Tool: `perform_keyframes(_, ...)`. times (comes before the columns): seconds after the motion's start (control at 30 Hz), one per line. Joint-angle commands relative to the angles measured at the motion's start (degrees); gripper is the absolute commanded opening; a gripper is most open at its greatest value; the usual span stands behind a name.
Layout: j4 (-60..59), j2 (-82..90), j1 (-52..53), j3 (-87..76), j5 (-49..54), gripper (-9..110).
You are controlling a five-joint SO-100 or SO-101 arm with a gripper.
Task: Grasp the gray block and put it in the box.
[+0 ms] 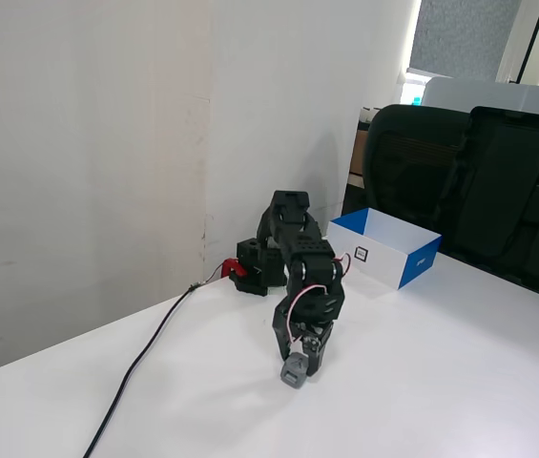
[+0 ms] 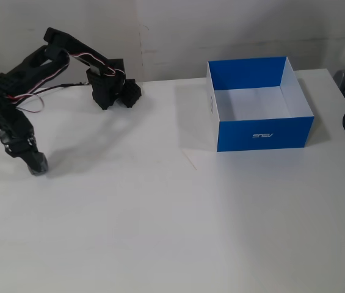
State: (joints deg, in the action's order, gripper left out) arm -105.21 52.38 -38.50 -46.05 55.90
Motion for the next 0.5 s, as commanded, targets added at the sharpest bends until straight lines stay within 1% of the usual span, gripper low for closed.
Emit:
perform_keyframes(0.0, -2.81, 11.07, 3.78, 4.83, -4.31, 0)
perform_keyframes(0.47, -2.81, 22.85, 18.98, 6.68, -20.92, 0)
